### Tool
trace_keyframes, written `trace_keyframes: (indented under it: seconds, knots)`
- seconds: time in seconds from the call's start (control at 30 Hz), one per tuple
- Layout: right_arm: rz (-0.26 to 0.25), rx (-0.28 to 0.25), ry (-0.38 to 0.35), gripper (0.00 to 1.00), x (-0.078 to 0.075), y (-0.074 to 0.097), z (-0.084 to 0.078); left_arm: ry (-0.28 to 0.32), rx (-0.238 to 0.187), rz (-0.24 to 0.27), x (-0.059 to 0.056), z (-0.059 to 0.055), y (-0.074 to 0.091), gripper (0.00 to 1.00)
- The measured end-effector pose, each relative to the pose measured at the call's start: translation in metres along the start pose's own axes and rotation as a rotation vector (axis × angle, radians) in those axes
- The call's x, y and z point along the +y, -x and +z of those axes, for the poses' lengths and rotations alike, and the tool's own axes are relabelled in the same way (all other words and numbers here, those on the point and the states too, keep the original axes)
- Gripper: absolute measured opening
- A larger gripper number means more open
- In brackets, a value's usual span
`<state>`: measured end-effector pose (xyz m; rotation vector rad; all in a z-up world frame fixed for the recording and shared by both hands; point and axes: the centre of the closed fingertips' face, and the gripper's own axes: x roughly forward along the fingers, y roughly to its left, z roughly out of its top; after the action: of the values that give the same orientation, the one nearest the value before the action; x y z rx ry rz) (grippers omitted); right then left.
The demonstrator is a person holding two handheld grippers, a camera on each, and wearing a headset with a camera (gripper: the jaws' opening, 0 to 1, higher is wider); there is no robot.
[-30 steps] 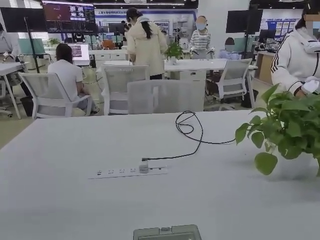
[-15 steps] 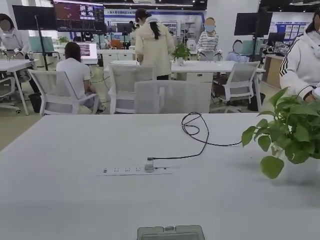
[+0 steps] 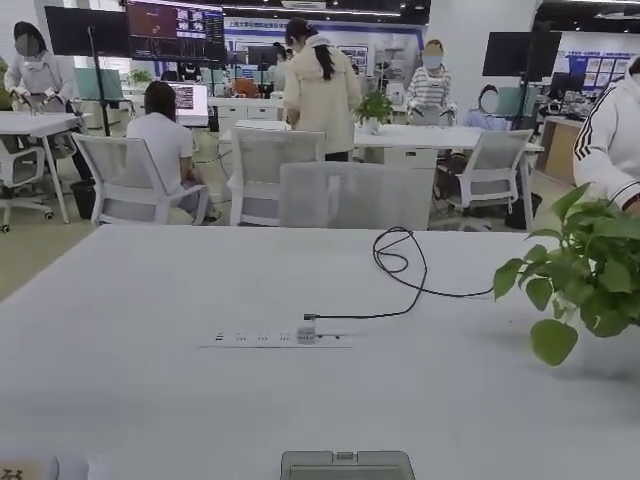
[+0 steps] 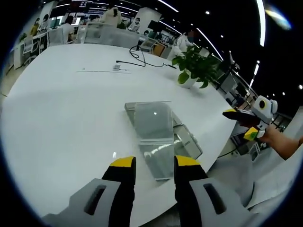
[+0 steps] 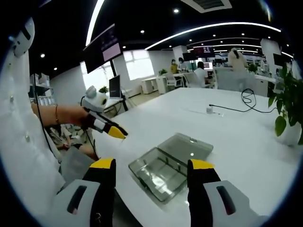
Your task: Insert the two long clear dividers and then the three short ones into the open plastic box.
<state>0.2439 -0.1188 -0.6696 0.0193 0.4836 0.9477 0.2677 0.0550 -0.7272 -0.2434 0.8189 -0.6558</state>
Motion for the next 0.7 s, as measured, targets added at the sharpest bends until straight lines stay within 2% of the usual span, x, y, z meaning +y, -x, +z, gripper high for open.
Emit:
trace_keyframes:
  seconds: [0.1,0.17,0.27,0.43,0.5,0.7]
  knots:
    - [0.002,0.016,-0.005,0.58,0.005,-0.006,0.005,0.008,-0.026,-0.036,-0.016,0.005,-0.002,0.3]
    - [0.013,-0.02,-0.018,0.57,0.01,-0.009,0.016,0.007,-0.037,-0.055,-0.026,0.007,-0.003,0.3]
    - [0.009,-0.025,-0.05,0.52,0.014,-0.015,0.026,0.007,-0.057,-0.091,-0.043,0.01,-0.005,0.3]
    - [-0.002,-0.066,-0.119,0.42,0.017,-0.026,0.04,-0.008,-0.072,-0.124,-0.062,0.014,-0.008,0.3]
    - [-0.009,-0.059,-0.125,0.37,0.018,-0.03,0.04,-0.016,-0.073,-0.131,-0.066,0.016,-0.008,0.3]
    - [-0.01,-0.049,-0.176,0.3,0.026,-0.042,0.038,-0.047,-0.081,-0.151,-0.079,0.021,-0.01,0.3]
